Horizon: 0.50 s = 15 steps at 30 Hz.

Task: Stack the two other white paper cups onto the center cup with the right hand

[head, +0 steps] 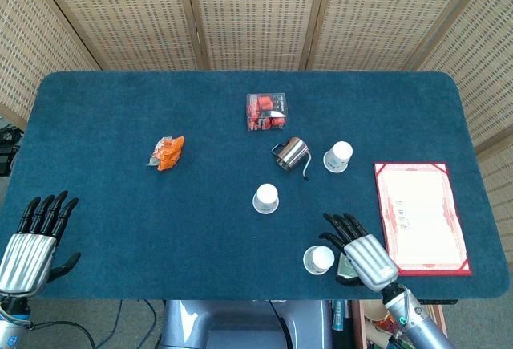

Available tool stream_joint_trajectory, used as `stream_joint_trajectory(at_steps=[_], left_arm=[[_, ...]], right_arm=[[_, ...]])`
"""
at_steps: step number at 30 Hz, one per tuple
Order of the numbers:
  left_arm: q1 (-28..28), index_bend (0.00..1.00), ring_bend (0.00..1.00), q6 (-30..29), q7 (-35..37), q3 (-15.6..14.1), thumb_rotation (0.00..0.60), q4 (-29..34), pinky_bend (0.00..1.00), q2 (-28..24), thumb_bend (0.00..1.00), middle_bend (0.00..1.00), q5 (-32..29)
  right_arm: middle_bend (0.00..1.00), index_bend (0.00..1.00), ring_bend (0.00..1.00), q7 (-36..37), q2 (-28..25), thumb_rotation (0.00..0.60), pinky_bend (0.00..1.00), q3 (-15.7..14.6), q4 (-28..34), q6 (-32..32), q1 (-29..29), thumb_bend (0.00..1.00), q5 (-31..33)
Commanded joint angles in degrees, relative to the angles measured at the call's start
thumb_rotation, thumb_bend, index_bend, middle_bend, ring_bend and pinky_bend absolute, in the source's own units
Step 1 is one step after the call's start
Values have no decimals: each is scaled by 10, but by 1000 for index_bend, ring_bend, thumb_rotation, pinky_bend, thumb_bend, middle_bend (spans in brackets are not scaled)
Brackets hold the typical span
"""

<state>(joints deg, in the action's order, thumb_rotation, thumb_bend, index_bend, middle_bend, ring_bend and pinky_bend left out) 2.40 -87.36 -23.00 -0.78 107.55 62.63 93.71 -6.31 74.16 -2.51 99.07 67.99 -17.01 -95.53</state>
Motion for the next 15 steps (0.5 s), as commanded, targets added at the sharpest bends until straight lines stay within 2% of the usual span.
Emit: stream_joint_trajectory(at_steps=[1, 15], left_arm=[[0, 0, 0, 0, 0, 0, 600, 1, 0, 0, 242, 0, 1], [1, 0, 0, 2, -2, 0, 600, 3, 0, 0, 242, 0, 0]], right_arm=[[0, 275, 0, -8, 5, 600, 0, -1, 0, -11, -4, 69, 11], [0, 302, 0, -15, 21, 600, 0, 5, -8, -30, -18, 69, 38]])
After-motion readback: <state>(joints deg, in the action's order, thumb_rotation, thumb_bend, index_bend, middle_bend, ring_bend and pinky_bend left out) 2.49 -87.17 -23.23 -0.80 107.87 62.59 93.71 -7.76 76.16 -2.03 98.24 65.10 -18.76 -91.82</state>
